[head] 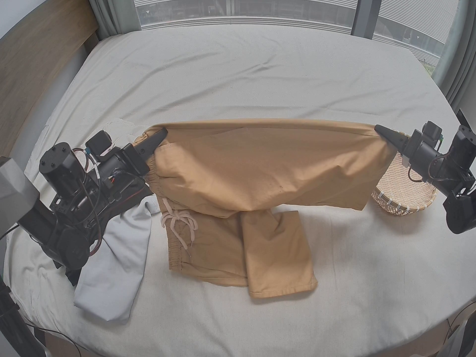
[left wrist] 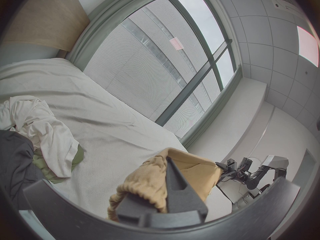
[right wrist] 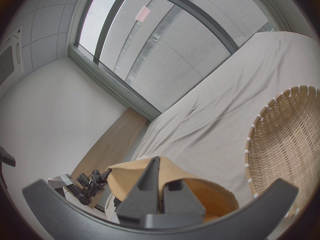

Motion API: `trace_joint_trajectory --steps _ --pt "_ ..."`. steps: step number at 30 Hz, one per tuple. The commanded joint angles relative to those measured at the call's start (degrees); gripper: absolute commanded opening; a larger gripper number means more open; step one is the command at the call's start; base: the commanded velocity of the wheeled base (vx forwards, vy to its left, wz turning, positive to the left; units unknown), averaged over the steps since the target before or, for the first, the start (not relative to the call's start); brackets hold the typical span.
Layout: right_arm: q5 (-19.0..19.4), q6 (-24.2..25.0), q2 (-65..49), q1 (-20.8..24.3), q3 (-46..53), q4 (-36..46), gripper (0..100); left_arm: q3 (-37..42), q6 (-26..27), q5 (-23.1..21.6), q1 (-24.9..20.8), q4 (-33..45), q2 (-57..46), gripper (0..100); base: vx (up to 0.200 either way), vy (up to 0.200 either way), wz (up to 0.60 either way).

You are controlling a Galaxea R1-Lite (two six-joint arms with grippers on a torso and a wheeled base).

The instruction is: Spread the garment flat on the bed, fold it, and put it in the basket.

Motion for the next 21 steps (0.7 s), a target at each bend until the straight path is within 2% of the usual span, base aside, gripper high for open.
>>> trace_joint_trajectory --steps 1,5,8,17,18,21 --pt "0.0 0.0 4.5 0.1 -4.1 0.9 0 -3.7 0.0 0.2 0.0 0.0 4.8 0 0.0 0.0 0.0" --pt "-0.3 0.1 8.0 0.1 -9.1 1.8 0 -7.1 -0.1 1.3 0.1 0.1 7.5 0 0.0 0.0 0.0" --pt "-2.2 0.0 10.3 0.2 -13.0 1.9 0 -9.4 -0.2 1.5 0.3 0.2 9.3 0 0.0 0.0 0.0" --pt "-2.3 0.0 14.2 0.7 -18.3 2.7 0 -15.9 -2.2 1.6 3.2 0.4 13.6 0 0.0 0.0 0.0" --pt "-2.3 0.0 14.8 0.8 -18.8 3.1 100 -16.4 -2.9 1.6 3.3 1.0 13.9 100 0.0 0.0 0.0" --pt "-2.9 0.1 16.7 0.7 -21.4 3.8 100 -17.9 -4.8 1.6 3.9 2.6 14.2 100 0.0 0.0 0.0"
